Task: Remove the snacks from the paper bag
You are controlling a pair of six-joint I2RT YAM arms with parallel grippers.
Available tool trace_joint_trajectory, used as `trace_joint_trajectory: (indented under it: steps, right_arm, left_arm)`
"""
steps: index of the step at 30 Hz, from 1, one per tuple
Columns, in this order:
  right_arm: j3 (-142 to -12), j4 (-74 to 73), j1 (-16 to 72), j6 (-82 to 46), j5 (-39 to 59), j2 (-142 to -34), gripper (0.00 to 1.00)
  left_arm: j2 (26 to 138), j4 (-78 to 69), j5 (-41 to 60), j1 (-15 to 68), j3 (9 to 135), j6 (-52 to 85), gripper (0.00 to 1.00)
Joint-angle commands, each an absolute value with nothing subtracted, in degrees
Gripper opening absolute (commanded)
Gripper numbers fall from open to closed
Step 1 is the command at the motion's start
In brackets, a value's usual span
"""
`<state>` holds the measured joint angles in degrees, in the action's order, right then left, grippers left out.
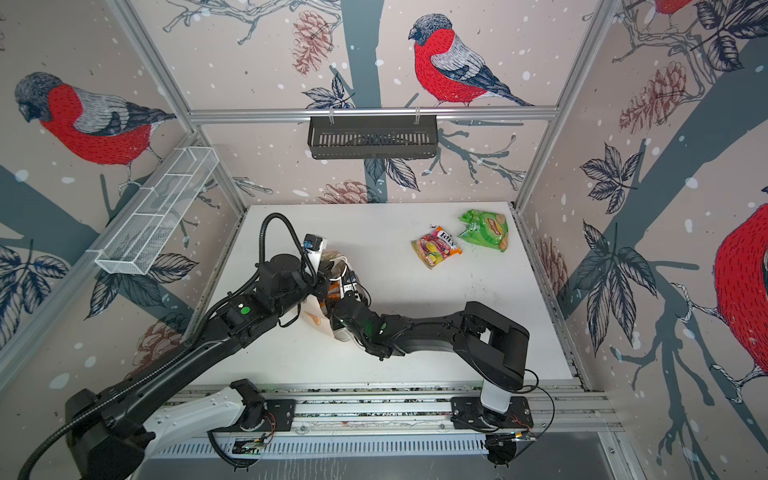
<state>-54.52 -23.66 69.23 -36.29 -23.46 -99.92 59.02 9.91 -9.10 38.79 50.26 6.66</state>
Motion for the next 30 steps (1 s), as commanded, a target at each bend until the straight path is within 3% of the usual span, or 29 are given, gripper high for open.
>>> trace_joint_trajectory:
  steps: [1,21,30]
  right_arm:
    - [-54.8,-21.9,70.7,-33.8,-28.2,-100.2,0.66]
    - [-60.4,-20.9,67.6,-33.7,-27.5,-106.2,0.75]
    - [-61.1,-22.9,67.3,-32.0,-26.3,-106.5,0.63]
  left_arm:
    - [59.1,7.9,-8.8,38.4,51.0,7.1,0.0]
    - [57.1,6.3,-5.2,38.0,50.2,6.6,0.0]
    - [57.1,6.3,-5.6,38.0,50.3,6.4,0.0]
